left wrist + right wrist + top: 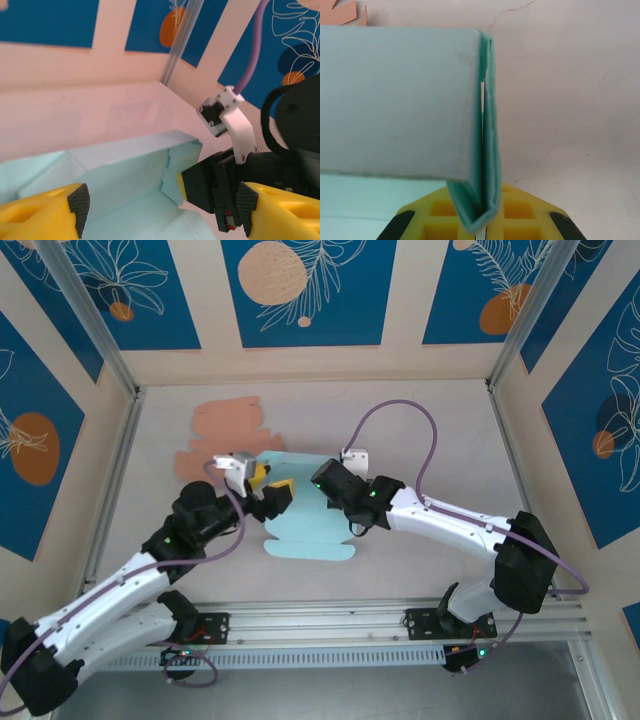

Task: Fold the paper box

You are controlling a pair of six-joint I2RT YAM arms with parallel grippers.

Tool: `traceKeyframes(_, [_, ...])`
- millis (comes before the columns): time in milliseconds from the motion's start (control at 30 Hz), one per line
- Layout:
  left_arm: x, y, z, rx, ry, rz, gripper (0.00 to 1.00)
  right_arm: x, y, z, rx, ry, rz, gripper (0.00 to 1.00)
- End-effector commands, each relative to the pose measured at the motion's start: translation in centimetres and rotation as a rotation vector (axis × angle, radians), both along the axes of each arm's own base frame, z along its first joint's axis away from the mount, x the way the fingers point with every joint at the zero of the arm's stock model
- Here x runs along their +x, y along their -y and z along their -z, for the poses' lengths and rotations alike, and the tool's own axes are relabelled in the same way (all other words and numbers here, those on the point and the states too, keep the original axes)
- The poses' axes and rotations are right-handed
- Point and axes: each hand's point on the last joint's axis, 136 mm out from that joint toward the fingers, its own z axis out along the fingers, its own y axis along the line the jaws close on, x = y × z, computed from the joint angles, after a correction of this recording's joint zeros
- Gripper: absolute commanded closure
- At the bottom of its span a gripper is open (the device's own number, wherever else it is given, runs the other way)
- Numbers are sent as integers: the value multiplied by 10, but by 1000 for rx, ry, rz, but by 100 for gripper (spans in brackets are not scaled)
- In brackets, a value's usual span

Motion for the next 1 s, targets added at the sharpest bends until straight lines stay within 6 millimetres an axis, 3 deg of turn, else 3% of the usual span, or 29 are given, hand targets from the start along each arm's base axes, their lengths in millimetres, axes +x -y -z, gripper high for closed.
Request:
traceKeyframes(0, [10,-35,-14,102,107,-163,22,5,-8,-14,47,14,-17,100])
traceKeyframes(133, [38,-91,4,154,36,-431,23,2,-11,-16,63,7,-41,100])
traceKeyframes(267, [58,-141,28,27,-61,-598,26,-1,-16,-16,74,-7,-73,100])
traceKeyframes(367, [69,-160,41,-34,-106,-617,27,-3,-20,-17,83,-16,-100,100])
traceKeyframes(467, [82,-159,60,-20,-163,-555,25,-5,-23,-18,86,-19,-124,100])
traceKeyframes(700, [98,-110,94,-19,-223,-253,23,-2,-27,-15,72,-8,-134,100])
traceKeyframes(867, [93,-94,104,-16,-226,-169,21,5,-29,-16,66,12,-125,100])
traceKeyframes(967, [88,-84,99,-32,-206,-123,21,10,-30,-13,61,12,-121,100])
